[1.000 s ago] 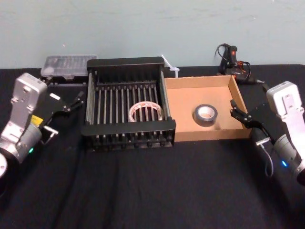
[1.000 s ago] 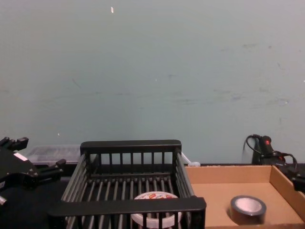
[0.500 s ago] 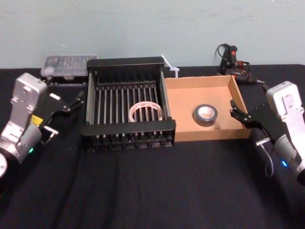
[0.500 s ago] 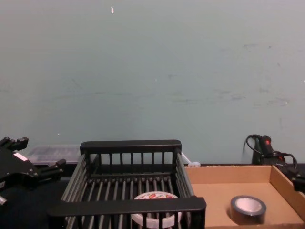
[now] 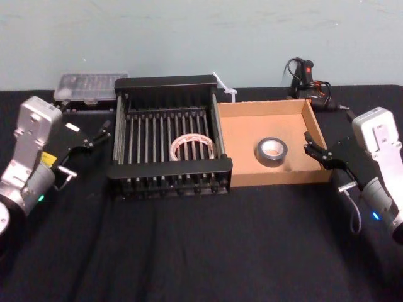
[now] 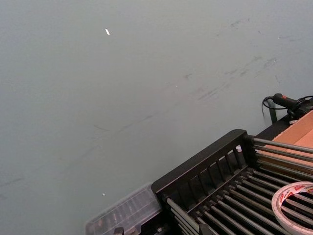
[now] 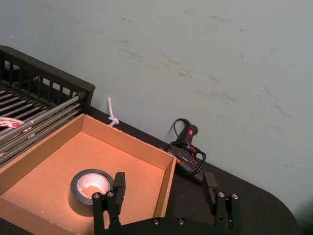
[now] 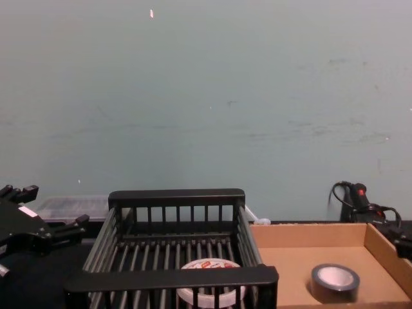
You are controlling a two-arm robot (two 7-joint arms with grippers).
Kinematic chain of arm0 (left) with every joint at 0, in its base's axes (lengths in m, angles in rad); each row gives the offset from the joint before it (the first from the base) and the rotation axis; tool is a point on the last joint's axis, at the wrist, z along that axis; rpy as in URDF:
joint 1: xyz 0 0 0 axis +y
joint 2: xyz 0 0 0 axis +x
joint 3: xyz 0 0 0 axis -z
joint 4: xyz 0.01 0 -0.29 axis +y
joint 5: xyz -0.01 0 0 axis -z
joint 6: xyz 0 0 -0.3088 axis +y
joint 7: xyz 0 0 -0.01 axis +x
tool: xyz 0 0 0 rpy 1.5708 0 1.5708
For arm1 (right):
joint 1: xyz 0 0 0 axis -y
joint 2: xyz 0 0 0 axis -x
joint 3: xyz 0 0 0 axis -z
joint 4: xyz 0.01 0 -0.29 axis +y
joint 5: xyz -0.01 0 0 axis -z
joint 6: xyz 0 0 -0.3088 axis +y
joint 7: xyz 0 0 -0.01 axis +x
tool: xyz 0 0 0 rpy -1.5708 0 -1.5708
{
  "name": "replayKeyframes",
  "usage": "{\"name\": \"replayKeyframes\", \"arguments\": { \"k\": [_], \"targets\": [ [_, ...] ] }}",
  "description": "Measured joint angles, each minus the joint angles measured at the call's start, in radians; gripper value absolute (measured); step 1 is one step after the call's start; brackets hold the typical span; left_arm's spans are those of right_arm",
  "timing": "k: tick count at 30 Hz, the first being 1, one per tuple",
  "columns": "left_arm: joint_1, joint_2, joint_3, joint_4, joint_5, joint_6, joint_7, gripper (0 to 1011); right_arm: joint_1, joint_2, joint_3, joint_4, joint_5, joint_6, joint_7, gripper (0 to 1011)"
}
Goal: Pick up the white tape and place it into the black box , Pick up the silver tape and place it into the brown box.
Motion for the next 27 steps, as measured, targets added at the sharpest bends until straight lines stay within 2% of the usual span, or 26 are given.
{"name": "replayKeyframes", "arguments": {
  "k": [27],
  "targets": [
    [0.000,0.000,0.000,0.000,0.000,0.000,0.000,1001,0.000,0.000,0.000,0.000,0.000,0.000,0.000,1002]
  ]
}}
